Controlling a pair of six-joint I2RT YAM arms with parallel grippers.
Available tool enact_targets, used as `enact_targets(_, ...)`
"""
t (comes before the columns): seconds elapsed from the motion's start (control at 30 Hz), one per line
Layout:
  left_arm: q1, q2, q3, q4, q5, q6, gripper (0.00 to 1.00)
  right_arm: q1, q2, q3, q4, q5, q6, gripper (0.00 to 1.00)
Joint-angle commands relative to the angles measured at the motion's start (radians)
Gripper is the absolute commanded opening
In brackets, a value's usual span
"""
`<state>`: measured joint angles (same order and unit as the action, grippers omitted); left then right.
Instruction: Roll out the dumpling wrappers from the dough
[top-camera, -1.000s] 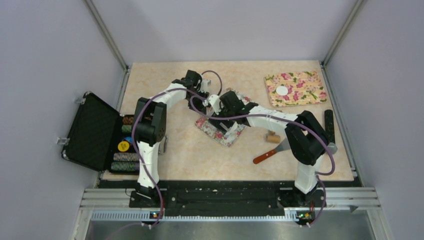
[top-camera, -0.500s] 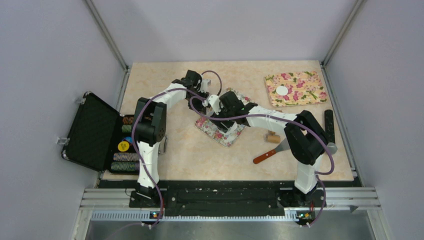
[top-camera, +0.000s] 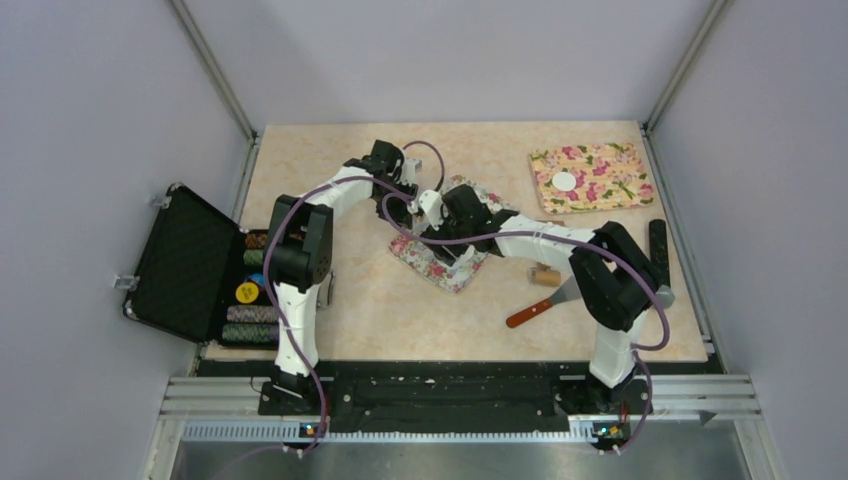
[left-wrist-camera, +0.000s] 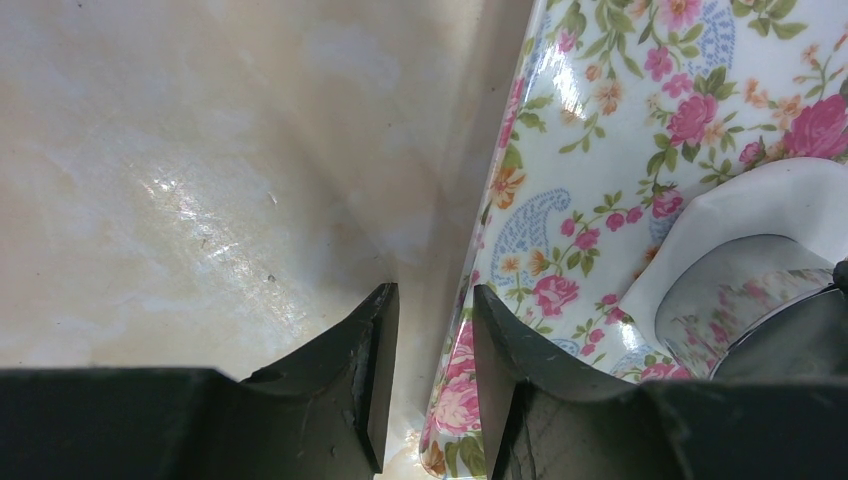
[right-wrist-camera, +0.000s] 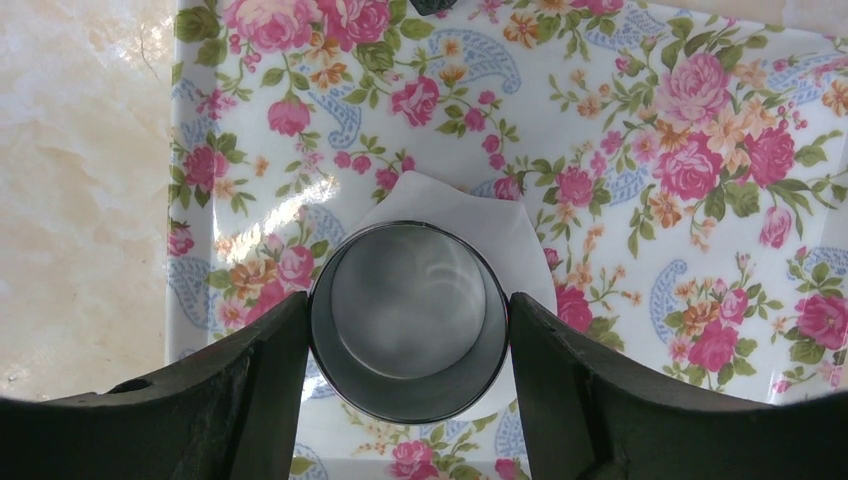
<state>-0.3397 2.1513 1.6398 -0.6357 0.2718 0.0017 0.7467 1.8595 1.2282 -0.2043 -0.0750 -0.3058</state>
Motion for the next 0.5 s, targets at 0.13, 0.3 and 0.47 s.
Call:
enact_targets(0.13, -0.001, 0.028, -0.040, 0.018, -0.024, 0.001, 0.39, -0.011, -0.005, -0.122, -0.046, -0.045, 0.047, 0.20)
enact_targets(0.3, -0.002, 0.029, -0.039, 0.016, -0.023, 0.001, 0.39, -0.010, 0.029, -0.133, -0.092, -0.058, 0.073, 0.16)
enact_targets(0.47, -0.002, 0.026, -0.037, 0.013, -0.025, -0.020, 0.38, -0.010, 0.054, -0.132, -0.121, -0.025, 0.159, 0.09)
